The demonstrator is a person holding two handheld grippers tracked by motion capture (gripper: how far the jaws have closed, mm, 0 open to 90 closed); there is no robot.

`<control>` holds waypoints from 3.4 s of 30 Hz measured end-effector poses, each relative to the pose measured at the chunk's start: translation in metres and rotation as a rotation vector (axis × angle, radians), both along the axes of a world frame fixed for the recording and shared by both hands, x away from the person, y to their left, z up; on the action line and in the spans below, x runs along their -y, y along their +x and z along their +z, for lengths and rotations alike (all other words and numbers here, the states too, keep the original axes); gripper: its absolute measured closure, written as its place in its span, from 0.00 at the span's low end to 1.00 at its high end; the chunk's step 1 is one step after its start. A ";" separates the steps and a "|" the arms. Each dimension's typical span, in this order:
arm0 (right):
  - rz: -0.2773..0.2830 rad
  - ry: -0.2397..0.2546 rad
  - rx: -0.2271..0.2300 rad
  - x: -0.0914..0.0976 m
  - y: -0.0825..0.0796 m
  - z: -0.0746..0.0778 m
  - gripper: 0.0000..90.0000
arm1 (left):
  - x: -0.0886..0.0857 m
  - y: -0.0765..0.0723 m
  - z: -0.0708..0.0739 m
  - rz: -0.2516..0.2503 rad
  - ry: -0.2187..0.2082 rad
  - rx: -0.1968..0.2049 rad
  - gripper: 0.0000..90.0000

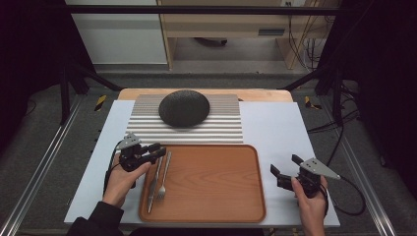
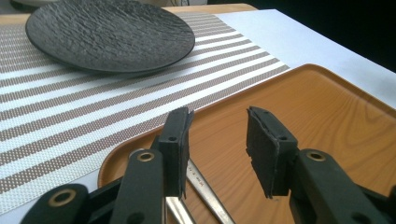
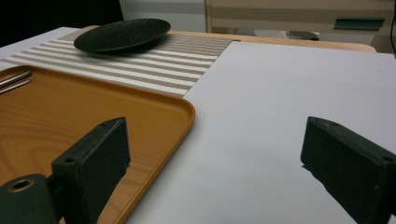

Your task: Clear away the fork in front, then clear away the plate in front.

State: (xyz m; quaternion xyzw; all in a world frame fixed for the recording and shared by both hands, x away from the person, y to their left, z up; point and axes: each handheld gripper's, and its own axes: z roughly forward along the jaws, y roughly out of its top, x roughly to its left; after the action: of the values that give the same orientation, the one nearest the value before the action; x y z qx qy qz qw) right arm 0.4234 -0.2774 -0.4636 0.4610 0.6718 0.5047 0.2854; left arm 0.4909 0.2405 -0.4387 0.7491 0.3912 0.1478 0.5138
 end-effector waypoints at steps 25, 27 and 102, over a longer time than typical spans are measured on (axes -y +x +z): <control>0.003 -0.004 0.012 -0.002 -0.002 0.003 0.09 | 0.007 -0.019 0.029 0.044 0.093 0.168 0.18; 0.001 -0.005 0.017 -0.002 -0.002 0.004 0.08 | 0.007 -0.021 0.031 0.041 0.092 0.182 0.16; -0.001 -0.064 0.098 -0.021 0.000 0.004 0.07 | 0.024 0.134 0.071 -0.196 0.652 0.507 0.07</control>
State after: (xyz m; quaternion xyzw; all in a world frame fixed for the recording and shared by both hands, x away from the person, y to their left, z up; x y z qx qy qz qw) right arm 0.4237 -0.2567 -0.4596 0.4267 0.6725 0.5049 0.3327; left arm 0.6252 0.2165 -0.3677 0.8459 0.1120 0.3941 0.3413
